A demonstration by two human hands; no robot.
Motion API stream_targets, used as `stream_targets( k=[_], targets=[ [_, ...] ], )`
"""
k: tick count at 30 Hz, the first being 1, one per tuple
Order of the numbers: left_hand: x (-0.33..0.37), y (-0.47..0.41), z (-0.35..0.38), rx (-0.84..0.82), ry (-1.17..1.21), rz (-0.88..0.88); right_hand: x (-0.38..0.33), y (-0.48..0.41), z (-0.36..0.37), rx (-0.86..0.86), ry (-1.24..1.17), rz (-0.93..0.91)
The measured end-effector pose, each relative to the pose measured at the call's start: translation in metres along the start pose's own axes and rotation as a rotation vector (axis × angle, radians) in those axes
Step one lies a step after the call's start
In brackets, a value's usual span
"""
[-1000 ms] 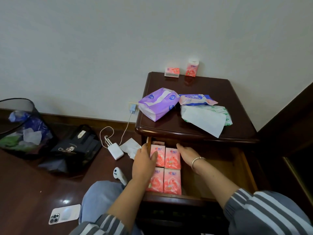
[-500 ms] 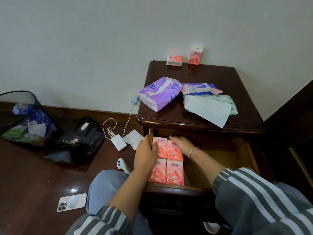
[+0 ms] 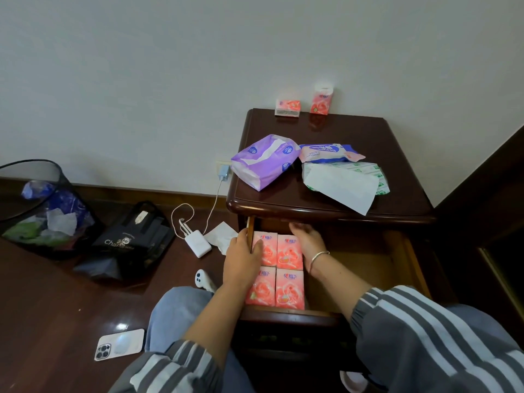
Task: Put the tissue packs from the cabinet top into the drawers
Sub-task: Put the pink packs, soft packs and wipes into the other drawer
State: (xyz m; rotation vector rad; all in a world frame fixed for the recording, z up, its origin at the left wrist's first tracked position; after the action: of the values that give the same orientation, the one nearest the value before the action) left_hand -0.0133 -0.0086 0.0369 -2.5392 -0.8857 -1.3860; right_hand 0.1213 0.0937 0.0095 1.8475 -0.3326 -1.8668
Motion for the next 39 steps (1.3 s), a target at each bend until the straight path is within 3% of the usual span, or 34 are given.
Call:
stream_targets(
  k=[3,6,10,13,24,29,32,35,37,39],
  targets=[
    [-0.001,0.001,0.000,-0.006,0.004,0.007,-0.003,0.001,-0.010,0.163,-0.178,0.035],
    [-0.002,0.000,0.000,-0.014,0.017,0.008,-0.007,0.004,-0.025,0.196,-0.062,0.092],
    [-0.002,-0.001,0.001,-0.004,0.028,0.010,0.002,0.027,-0.027,-0.090,-0.057,0.281],
    [-0.002,-0.002,0.002,-0.010,0.015,0.004,0.005,0.047,-0.012,-0.241,0.068,0.277],
    [0.002,0.003,-0.003,-0.023,0.011,-0.021,-0.011,0.079,-0.037,-0.332,0.287,0.181],
    [0.016,0.015,-0.033,0.298,0.043,0.078,-0.060,0.100,-0.078,-0.409,0.333,-0.018],
    [0.042,0.015,-0.061,0.488,0.077,0.234,-0.118,0.102,-0.114,-0.231,0.450,-0.369],
    [0.074,-0.005,-0.082,0.539,0.098,0.303,-0.163,0.069,-0.155,0.228,0.773,-0.647],
    [0.094,-0.023,-0.087,0.528,0.067,0.316,-0.165,0.037,-0.169,0.363,0.946,-0.522],
    [0.107,-0.044,-0.085,0.491,-0.009,0.314,-0.151,0.011,-0.171,0.383,1.076,-0.326]
  ],
)
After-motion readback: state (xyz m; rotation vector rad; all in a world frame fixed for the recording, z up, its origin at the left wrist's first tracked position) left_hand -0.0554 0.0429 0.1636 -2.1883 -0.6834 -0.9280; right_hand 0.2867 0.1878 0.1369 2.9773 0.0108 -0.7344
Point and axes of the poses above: each hand's wrist, its own y-axis away from the middle knuckle, its own z-axis out of the palm, x = y × z, the point moved 4 cm from there along -y, towards the middle knuckle, and after that the axes turned 1 degree about -x, right-handed, at the moved point
